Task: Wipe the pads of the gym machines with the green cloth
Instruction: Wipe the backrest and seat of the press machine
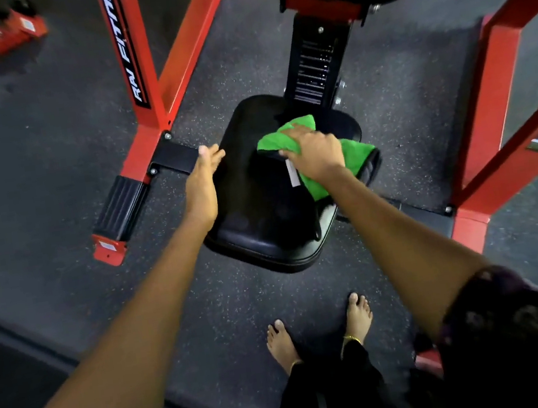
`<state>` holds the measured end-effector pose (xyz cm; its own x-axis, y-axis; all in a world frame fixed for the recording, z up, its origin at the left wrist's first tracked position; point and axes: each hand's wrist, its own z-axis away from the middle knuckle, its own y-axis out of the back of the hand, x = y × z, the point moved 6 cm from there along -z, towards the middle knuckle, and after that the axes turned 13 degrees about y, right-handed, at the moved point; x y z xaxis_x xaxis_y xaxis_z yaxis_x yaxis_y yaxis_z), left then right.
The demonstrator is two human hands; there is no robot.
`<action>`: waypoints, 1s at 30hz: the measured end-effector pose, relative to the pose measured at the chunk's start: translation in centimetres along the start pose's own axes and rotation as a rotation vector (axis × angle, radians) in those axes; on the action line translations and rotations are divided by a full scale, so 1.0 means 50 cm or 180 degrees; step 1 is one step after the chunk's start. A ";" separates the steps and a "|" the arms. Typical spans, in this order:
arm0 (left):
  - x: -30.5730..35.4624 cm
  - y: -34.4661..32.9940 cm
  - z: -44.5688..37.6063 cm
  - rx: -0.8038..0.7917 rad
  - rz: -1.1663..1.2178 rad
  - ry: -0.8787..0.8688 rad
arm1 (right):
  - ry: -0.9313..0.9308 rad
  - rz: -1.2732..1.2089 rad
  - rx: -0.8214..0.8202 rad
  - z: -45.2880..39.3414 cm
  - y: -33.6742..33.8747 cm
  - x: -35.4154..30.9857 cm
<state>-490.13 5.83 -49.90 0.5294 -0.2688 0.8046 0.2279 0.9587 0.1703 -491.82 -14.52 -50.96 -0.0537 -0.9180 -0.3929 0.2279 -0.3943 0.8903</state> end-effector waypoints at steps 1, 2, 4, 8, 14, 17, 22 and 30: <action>0.003 -0.002 0.001 -0.0014 0.0085 0.0002 | 0.0095 0.0089 -0.0008 -0.001 -0.006 -0.021; 0.006 -0.003 0.001 -0.0021 0.0176 0.0009 | 0.0250 0.0149 -0.0028 0.006 -0.013 -0.048; 0.010 -0.002 0.000 -0.0034 0.0381 0.0050 | 0.0582 0.0241 -0.0020 0.028 -0.027 -0.108; 0.017 0.002 0.010 -0.0001 0.0538 0.0118 | 0.0902 0.0249 0.0046 0.065 -0.033 -0.183; 0.010 -0.009 0.063 0.0042 0.0585 0.0255 | 0.0797 0.0074 0.0036 0.165 -0.036 -0.220; -0.016 -0.004 0.129 0.0091 0.0950 0.0494 | 0.0469 -0.0238 0.0020 0.217 -0.024 -0.232; -0.032 -0.045 0.272 -0.0580 0.1728 0.1312 | -0.1025 -0.2032 0.0320 0.231 0.039 -0.216; 0.073 0.066 0.364 -0.0348 0.1148 0.1437 | -0.1639 -0.4368 0.0177 0.274 0.194 -0.304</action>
<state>-502.32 9.71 -36.02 0.8792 0.0364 0.4750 0.0390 0.9882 -0.1480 -502.11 -4.95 -33.18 -0.5290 0.2619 -0.8072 -0.3234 -0.9416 -0.0935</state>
